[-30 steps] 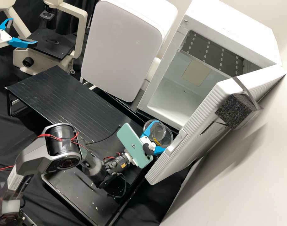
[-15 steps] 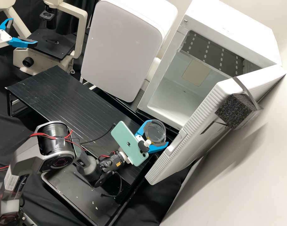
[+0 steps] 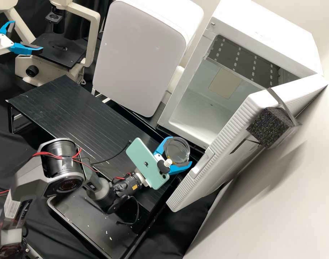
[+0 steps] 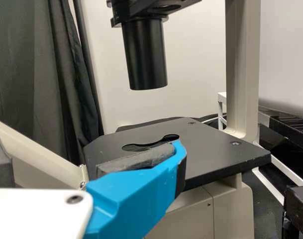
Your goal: Take the petri dish out of the incubator
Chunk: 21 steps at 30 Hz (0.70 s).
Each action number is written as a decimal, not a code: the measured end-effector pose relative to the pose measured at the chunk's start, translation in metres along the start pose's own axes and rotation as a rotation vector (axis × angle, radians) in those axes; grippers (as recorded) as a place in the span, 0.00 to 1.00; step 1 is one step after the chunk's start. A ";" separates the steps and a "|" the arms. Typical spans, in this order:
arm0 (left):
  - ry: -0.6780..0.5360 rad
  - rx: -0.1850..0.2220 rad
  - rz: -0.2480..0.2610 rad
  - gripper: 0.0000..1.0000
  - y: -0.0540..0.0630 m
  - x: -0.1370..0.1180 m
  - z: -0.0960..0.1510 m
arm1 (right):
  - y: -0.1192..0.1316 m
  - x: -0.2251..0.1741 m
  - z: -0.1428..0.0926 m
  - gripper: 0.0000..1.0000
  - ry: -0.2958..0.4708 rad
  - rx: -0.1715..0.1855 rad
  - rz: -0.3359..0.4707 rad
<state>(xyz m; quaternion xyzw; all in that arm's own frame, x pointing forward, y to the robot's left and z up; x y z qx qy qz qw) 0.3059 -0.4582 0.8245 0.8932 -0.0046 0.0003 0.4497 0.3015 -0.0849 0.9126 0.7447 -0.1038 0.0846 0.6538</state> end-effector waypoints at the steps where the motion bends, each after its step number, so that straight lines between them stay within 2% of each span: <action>1: 0.000 0.000 0.000 1.00 0.000 0.000 0.000 | 0.001 -0.001 -0.003 0.00 0.004 -0.002 0.001; 7: 0.000 0.000 0.000 1.00 0.000 0.000 0.000 | 0.001 -0.005 -0.015 0.00 0.025 -0.007 -0.002; 15: 0.000 0.000 0.000 1.00 0.000 0.000 0.000 | -0.002 -0.004 -0.017 0.00 0.030 -0.009 -0.011; 21: 0.000 0.000 0.000 1.00 0.000 0.000 0.000 | -0.009 0.002 -0.010 0.00 0.022 -0.058 -0.029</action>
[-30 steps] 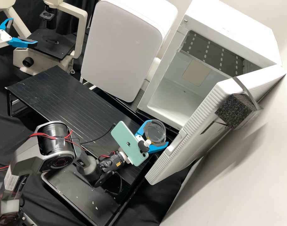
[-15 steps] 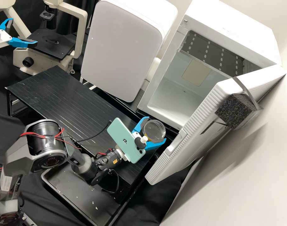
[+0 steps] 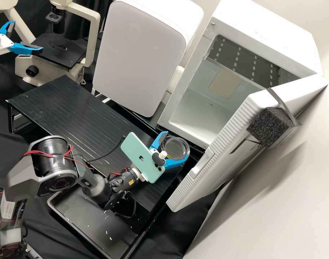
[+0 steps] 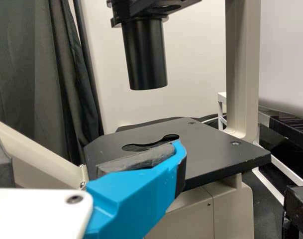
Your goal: Take the petri dish out of the incubator
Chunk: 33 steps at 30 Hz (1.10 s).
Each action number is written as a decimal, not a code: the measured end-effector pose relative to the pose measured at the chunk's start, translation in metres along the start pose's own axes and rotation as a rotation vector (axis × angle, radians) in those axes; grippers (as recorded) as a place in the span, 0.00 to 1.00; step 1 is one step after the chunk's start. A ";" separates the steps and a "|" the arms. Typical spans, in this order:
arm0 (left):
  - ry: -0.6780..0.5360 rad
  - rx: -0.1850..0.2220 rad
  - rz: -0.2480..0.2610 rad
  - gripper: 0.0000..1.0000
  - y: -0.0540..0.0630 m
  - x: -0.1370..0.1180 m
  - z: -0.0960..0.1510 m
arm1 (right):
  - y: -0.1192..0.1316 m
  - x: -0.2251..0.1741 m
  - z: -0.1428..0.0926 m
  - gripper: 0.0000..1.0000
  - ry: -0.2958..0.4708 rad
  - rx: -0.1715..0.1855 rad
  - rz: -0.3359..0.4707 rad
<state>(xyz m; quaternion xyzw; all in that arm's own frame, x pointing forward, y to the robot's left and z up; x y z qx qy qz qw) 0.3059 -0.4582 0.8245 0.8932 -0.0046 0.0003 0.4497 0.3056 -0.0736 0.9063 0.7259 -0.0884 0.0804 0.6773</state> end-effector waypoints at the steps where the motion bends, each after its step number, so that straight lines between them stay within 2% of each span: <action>1: 0.000 0.000 0.000 1.00 0.000 0.000 0.000 | -0.001 0.002 0.001 0.00 0.000 -0.003 -0.002; 5: 0.000 0.000 0.000 1.00 0.000 0.000 0.000 | -0.001 0.010 0.005 0.00 0.004 -0.022 0.001; 33: 0.000 0.000 0.000 1.00 0.000 0.000 0.000 | -0.003 0.017 0.006 0.00 0.009 -0.017 0.007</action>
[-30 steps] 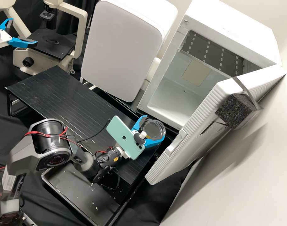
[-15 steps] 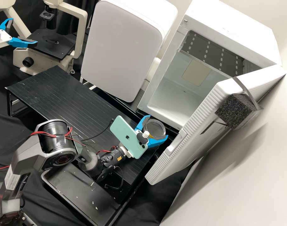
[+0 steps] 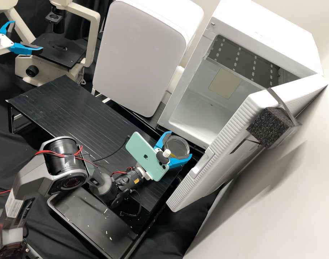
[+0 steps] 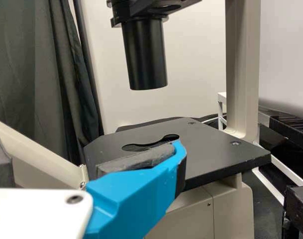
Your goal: Take the petri dish out of the incubator
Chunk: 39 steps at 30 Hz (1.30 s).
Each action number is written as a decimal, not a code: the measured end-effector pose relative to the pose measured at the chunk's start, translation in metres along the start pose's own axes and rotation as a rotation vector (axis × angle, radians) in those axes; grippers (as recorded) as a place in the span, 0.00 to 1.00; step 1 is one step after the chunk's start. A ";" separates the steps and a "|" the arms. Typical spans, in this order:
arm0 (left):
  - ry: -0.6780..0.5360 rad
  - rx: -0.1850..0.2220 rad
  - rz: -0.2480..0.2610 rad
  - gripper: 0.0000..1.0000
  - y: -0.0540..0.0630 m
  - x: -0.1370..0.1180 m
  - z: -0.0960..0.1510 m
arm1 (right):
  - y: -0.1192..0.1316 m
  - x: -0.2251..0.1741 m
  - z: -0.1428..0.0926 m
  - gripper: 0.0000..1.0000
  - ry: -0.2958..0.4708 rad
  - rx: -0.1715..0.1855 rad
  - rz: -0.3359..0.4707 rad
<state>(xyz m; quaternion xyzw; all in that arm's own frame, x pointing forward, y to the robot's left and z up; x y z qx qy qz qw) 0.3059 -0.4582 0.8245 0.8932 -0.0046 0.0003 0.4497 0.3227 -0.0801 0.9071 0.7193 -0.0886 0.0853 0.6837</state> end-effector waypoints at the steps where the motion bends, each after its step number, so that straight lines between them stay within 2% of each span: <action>1: 0.000 0.000 0.000 1.00 0.000 0.000 0.000 | 0.000 0.000 0.000 0.00 0.000 0.000 0.000; 12: 0.000 0.000 0.000 1.00 0.000 0.000 0.000 | 0.002 -0.001 0.000 0.00 -0.002 -0.001 0.005; 18: 0.000 0.000 0.000 1.00 0.000 0.000 0.000 | 0.021 -0.010 -0.006 0.00 0.002 0.004 0.054; 22: 0.000 0.000 0.000 1.00 0.000 0.000 0.000 | 0.025 -0.011 -0.010 0.00 0.011 0.016 0.068; 25: 0.000 0.000 0.000 1.00 0.000 0.000 0.000 | 0.028 -0.007 -0.012 0.00 0.024 0.011 0.075; 31: 0.000 0.000 0.000 1.00 0.000 0.000 0.000 | 0.018 0.009 -0.018 0.00 0.069 0.015 0.055; 39: 0.000 0.000 0.000 1.00 0.000 0.000 0.000 | 0.002 0.029 -0.013 0.00 0.085 0.002 0.031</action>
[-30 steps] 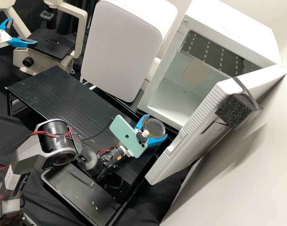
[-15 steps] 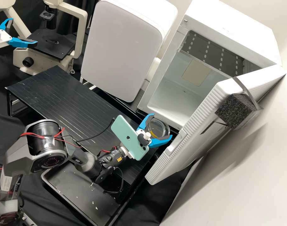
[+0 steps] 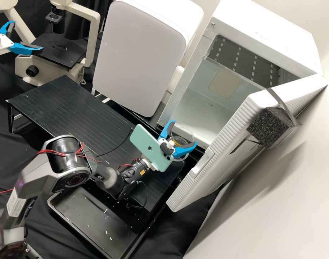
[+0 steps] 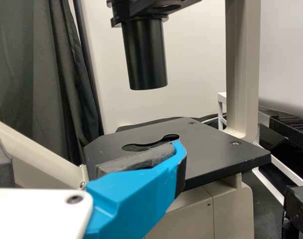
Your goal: Take the petri dish out of the incubator
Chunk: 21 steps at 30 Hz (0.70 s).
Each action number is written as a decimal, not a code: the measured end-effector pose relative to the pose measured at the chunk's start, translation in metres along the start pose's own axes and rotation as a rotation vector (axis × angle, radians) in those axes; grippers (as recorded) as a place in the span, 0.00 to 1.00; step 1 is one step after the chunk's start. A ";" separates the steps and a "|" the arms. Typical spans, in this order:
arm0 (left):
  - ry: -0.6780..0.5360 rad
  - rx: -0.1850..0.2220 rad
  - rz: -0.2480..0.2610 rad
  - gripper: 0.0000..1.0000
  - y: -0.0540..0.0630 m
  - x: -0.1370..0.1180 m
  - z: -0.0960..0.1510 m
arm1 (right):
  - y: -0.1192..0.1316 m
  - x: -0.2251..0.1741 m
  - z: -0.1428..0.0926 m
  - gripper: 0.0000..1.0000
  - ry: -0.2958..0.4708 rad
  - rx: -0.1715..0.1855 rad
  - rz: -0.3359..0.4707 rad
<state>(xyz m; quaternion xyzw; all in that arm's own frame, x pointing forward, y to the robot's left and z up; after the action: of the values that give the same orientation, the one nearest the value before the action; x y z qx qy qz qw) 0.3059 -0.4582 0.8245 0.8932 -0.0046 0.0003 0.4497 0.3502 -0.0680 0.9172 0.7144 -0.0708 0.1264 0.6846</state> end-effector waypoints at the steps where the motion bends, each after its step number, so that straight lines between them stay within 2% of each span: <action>1: 0.000 0.000 0.000 1.00 0.000 0.000 0.000 | -0.001 0.000 0.000 0.00 0.000 0.001 -0.002; 4: 0.000 0.000 0.000 1.00 0.000 0.000 0.000 | -0.001 0.001 0.002 0.00 -0.002 -0.009 0.003; 11: 0.000 0.000 0.000 1.00 0.000 0.000 0.000 | -0.002 0.001 0.004 0.00 -0.007 -0.008 0.002; 21: 0.000 0.000 0.000 1.00 0.000 0.000 0.000 | 0.014 -0.009 0.006 0.00 -0.031 -0.015 0.036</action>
<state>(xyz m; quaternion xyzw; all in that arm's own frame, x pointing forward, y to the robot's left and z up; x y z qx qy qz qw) 0.3059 -0.4582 0.8245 0.8932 -0.0046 0.0003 0.4497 0.3387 -0.0755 0.9276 0.7098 -0.0952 0.1274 0.6862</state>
